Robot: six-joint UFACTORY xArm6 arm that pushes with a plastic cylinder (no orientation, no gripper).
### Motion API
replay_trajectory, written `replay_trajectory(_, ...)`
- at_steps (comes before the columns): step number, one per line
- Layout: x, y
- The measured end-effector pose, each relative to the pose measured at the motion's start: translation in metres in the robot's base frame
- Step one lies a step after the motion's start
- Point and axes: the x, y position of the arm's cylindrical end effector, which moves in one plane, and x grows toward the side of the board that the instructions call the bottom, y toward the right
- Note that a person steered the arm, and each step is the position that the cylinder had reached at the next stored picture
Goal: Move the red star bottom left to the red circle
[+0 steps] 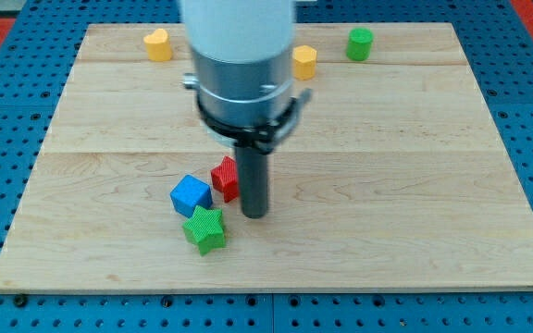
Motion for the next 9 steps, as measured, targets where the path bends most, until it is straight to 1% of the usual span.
replay_trajectory(1, -0.031, -0.013)
replay_trajectory(2, -0.055, -0.069)
replay_trajectory(3, -0.024, -0.065)
replay_trajectory(4, -0.039, -0.117)
replay_trajectory(5, -0.047, -0.112)
replay_trajectory(6, -0.074, -0.095)
replay_trajectory(7, -0.089, -0.097)
replay_trajectory(8, -0.090, -0.045)
replay_trajectory(9, -0.122, -0.069)
